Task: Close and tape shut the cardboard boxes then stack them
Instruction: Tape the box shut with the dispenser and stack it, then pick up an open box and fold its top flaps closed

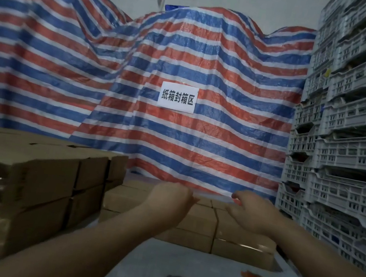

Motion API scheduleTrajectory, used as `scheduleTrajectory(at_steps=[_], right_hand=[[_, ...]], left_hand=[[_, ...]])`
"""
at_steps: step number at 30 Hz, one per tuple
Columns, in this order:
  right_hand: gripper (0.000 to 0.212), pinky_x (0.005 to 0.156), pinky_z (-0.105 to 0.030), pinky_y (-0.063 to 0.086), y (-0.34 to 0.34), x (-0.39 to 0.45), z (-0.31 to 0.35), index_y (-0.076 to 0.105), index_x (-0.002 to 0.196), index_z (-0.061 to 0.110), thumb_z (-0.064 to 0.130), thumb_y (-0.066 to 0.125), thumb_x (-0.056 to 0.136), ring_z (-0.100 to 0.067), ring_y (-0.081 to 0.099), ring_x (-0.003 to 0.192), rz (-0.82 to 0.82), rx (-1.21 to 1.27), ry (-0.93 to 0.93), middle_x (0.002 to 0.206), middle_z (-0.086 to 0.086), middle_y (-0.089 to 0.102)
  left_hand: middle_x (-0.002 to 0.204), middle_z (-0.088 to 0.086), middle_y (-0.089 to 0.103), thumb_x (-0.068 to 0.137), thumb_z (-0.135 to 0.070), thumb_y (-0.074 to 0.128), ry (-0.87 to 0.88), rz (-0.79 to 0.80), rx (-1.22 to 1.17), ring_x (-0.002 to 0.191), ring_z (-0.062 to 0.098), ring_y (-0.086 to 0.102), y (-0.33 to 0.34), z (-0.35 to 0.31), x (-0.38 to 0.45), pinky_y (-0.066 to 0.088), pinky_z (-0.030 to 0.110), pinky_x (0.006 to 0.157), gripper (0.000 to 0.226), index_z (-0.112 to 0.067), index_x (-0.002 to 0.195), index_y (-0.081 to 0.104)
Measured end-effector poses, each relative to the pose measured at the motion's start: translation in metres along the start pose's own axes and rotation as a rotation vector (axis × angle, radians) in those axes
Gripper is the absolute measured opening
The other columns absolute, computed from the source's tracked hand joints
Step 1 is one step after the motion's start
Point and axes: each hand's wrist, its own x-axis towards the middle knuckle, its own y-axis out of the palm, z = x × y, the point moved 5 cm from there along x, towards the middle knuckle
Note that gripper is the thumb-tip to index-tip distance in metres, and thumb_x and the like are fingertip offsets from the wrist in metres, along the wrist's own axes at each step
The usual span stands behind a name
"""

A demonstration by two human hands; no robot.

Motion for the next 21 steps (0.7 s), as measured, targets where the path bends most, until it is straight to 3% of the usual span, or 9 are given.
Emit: scheduleTrajectory(at_steps=[3, 6, 10, 13, 18, 21], right_hand=[[0.032, 0.083, -0.028, 0.051, -0.01, -0.002, 0.064, 0.064, 0.115, 0.022, 0.046, 0.048, 0.101, -0.014, 0.061, 0.1, -0.025, 0.066, -0.062, 0.112, 0.003, 0.065], [0.022, 0.065, -0.018, 0.044, -0.011, -0.005, 0.13, 0.065, 0.097, 0.029, 0.045, 0.05, 0.1, -0.005, 0.06, 0.084, -0.035, 0.19, -0.134, 0.094, 0.01, 0.066], [0.021, 0.059, -0.021, 0.042, -0.012, -0.003, 0.214, 0.055, 0.079, 0.036, 0.045, 0.051, 0.097, -0.004, 0.059, 0.075, -0.062, 0.278, -0.257, 0.083, 0.015, 0.062], [0.021, 0.062, -0.024, 0.047, -0.01, 0.003, 0.269, 0.06, 0.084, 0.034, 0.047, 0.05, 0.097, -0.005, 0.06, 0.077, -0.06, 0.346, -0.329, 0.085, 0.014, 0.063], [0.015, 0.063, -0.021, 0.046, -0.005, 0.012, 0.342, 0.056, 0.095, 0.037, 0.051, 0.051, 0.096, -0.004, 0.059, 0.079, -0.086, 0.448, -0.434, 0.09, 0.016, 0.061], [0.039, 0.065, -0.019, 0.04, 0.0, 0.019, 0.377, 0.053, 0.122, 0.031, 0.057, 0.051, 0.093, -0.001, 0.052, 0.084, -0.057, 0.446, -0.455, 0.099, 0.02, 0.05]], left_hand=[[0.101, 0.0, 0.059, 0.101, -0.02, 0.05, 0.044, -0.012, 0.134, 0.082, 0.013, 0.058, -0.041, 0.028, -0.035, 0.053, 0.028, 0.076, 0.038, -0.031, 0.137, 0.043], [0.105, 0.0, 0.062, 0.104, -0.025, 0.046, -0.056, -0.052, 0.11, 0.093, 0.015, 0.064, -0.078, 0.065, -0.071, 0.056, 0.034, 0.085, 0.025, -0.031, 0.128, 0.048], [0.102, -0.003, 0.06, 0.101, -0.024, 0.049, -0.192, -0.106, -0.014, 0.088, 0.012, 0.06, -0.111, 0.123, -0.115, 0.054, 0.03, 0.082, 0.009, -0.026, 0.109, 0.054], [0.09, -0.008, 0.055, 0.097, -0.028, 0.052, -0.237, -0.158, 0.014, 0.076, 0.009, 0.054, -0.124, 0.166, -0.141, 0.049, 0.027, 0.068, 0.006, -0.028, 0.092, 0.049], [0.074, -0.006, 0.06, 0.1, -0.038, 0.047, -0.396, -0.142, 0.155, 0.067, 0.009, 0.059, -0.133, 0.237, -0.162, 0.056, 0.033, 0.071, 0.024, -0.028, 0.081, 0.057], [0.067, -0.005, 0.061, 0.1, -0.045, 0.041, -0.489, -0.173, 0.139, 0.061, 0.008, 0.061, -0.137, 0.277, -0.176, 0.058, 0.031, 0.067, 0.034, -0.026, 0.079, 0.06]])
